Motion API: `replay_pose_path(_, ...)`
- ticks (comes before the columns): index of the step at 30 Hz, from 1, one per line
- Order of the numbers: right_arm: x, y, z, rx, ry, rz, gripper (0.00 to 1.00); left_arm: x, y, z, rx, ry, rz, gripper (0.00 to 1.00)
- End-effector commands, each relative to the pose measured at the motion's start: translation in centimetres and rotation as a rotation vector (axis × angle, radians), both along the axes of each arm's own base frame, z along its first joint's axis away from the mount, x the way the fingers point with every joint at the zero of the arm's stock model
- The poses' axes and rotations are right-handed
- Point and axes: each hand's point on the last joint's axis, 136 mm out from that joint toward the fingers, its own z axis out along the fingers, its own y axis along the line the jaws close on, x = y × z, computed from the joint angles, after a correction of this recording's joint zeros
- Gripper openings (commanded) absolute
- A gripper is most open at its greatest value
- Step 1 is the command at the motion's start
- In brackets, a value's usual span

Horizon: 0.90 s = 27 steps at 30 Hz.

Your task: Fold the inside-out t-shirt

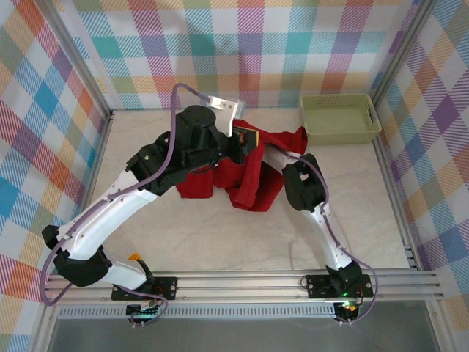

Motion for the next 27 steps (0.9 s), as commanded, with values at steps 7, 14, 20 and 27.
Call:
replay_pose_path(7,-2.8,0.8,2.3,0.067,-0.085,0.101,0.0,2.0,1.5,1.1,-0.03,0.0,0.071,0.0)
replay_pose_path(14,-6.7,3.5,7.9,0.166,-0.299,0.3,0.0,5.3,4.8,0.3,0.066,-0.006,0.245,0.0)
replay_pose_path(20,-11.2,2.1,11.0,0.233,-0.42,0.36,0.0,11.8,14.6,-2.6,0.174,0.064,0.597,0.0)
replay_pose_path(27,-13.8,-0.9,13.4,0.267,-0.509,0.346,0.0,16.3,23.9,-10.4,0.08,0.333,0.777,0.0)
